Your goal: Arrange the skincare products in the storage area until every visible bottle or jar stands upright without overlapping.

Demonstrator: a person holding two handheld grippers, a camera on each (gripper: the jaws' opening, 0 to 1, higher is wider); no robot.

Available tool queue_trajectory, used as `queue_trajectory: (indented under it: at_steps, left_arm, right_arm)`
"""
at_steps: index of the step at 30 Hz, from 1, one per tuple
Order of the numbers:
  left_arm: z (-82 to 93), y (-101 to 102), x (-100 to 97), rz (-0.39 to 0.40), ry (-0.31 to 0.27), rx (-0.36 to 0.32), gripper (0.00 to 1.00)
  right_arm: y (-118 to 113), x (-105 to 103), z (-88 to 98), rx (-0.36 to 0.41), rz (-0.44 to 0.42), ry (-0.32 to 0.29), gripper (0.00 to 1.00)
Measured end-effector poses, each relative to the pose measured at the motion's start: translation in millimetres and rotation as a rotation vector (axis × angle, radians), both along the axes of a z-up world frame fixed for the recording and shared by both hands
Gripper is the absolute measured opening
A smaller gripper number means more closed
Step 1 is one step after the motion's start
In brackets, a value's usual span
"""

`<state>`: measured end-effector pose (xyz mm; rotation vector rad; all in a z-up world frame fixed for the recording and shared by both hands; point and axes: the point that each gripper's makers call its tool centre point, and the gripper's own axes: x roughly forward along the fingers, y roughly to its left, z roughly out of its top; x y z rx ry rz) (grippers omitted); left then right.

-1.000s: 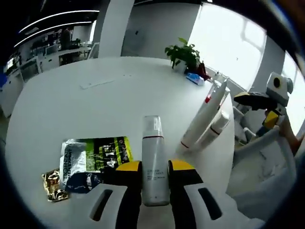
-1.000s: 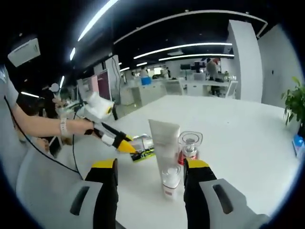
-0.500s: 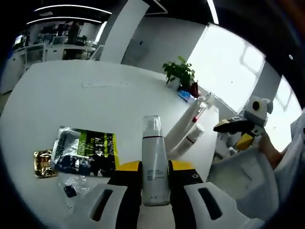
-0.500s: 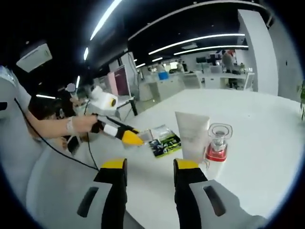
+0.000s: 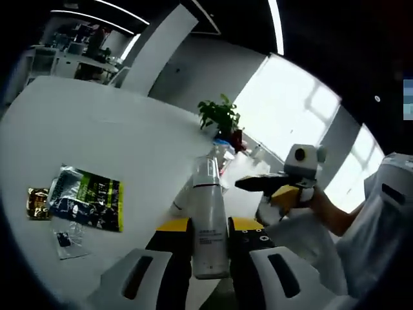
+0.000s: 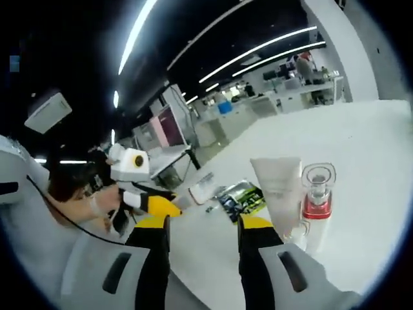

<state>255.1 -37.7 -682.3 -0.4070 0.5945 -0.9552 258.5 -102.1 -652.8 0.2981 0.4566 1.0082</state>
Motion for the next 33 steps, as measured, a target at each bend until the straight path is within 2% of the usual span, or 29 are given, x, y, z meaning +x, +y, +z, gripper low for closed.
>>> queue_trajectory:
  at_steps: [5, 7, 13, 18, 21, 24, 26, 27, 29, 33]
  left_arm:
    - [8.1, -5, -5.9, -0.01, 0.012, -0.054, 0.16]
    - [13.0, -8, -9.5, -0.015, 0.013, -0.077, 0.16]
    - [24.3, -18, -20.9, -0.039, 0.017, -0.132, 0.16]
    - [30.1, -27, -31.3, -0.084, 0.017, -0.159, 0.16]
    - [32.3, -30, -34.2, -0.1, 0.019, -0.173, 0.16]
    - [40.0, -32, -36.3, -0.114, 0.033, -0.228, 0.16]
    - [45.6, -33, -37.6, -0.119, 0.071, -0.283, 0.16]
    - [47.0, -32, -35.7, -0.112, 0.068, -0.298, 0.16]
    - [49.5, -33, -36.5, -0.117, 0.077, -0.319, 0.16]
    - [51.6, -37, -40.2, -0.131, 0.085, -0.331, 0.16]
  right_arm:
    - [9, 5, 1.0, 0.021, 0.024, 0.037, 0.46]
    - [14, 4, 4.1, 0.067, 0.035, 0.081, 0.46]
    - [21, 6, 16.4, 0.181, 0.045, 0.142, 0.44]
    - [27, 1, 19.0, 0.202, 0.062, 0.158, 0.41]
    - [31, -5, 25.9, 0.267, 0.085, 0.197, 0.38]
    - [32, -7, 28.1, 0.282, 0.09, 0.201, 0.34]
    - [32, -9, 32.1, 0.311, 0.101, 0.212, 0.33]
    - [32, -10, 34.9, 0.332, 0.103, 0.219, 0.32]
    - [32, -10, 40.9, 0.383, 0.101, 0.242, 0.29]
    - [32, -9, 42.3, 0.387, 0.11, 0.235, 0.29]
